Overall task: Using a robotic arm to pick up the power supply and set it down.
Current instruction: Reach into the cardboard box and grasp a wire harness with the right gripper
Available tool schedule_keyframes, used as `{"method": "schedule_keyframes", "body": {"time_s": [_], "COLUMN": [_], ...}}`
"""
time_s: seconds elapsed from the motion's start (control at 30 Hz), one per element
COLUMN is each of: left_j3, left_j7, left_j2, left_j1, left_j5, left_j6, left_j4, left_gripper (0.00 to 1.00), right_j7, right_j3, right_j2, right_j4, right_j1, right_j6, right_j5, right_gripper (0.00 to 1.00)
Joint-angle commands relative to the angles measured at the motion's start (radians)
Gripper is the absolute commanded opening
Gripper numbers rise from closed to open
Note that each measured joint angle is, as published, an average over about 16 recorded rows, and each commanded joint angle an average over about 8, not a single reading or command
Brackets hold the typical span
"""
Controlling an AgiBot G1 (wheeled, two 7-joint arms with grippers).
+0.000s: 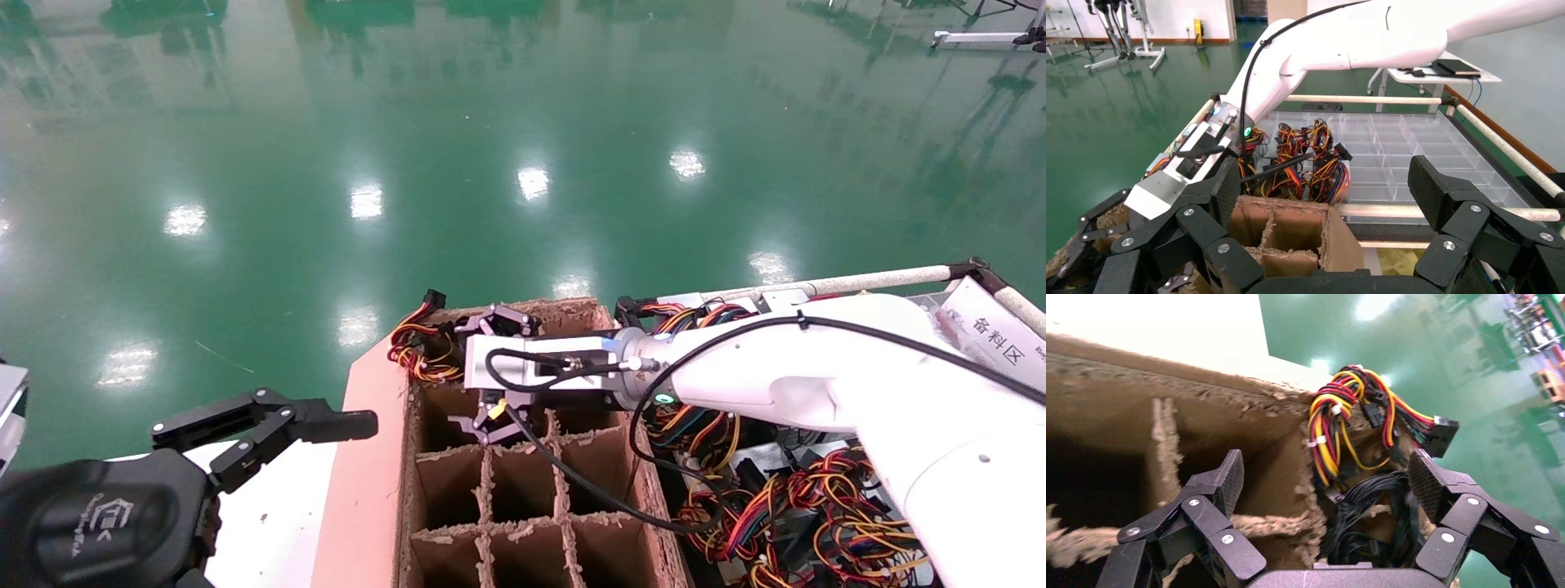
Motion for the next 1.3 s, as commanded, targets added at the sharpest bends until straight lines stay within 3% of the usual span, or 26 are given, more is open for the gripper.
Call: {"method": "schedule_keyframes", "body": {"time_s": [0.03, 0.43, 1.3], "left_j3": [0.000, 0.000, 0.001], "left_j7": [0.000, 0.000, 0.000], "left_j2": [0.000, 0.000, 0.000], "left_j1": [0.000, 0.000, 0.000], "left_j5": [0.000, 0.000, -0.001], "left_j6": [0.000, 0.000, 0.000], "left_j4": [0.000, 0.000, 0.000], "left_gripper": [1.00, 1.00, 1.00], "right_j7": [-0.002, 0.057, 0.112], "right_j3": [-0.014, -0.153, -0.386], "right_j2": [-0.001, -0.001, 0.002], "right_j4": [0.016, 0.108, 0.147], "right_j1": [-0.009, -0.059, -0.048], "right_j6": [0.027, 0.209, 0.328], "right_j5": [0.019, 0.134, 0.340], "right_gripper": [0.00, 0.00, 0.00]}}
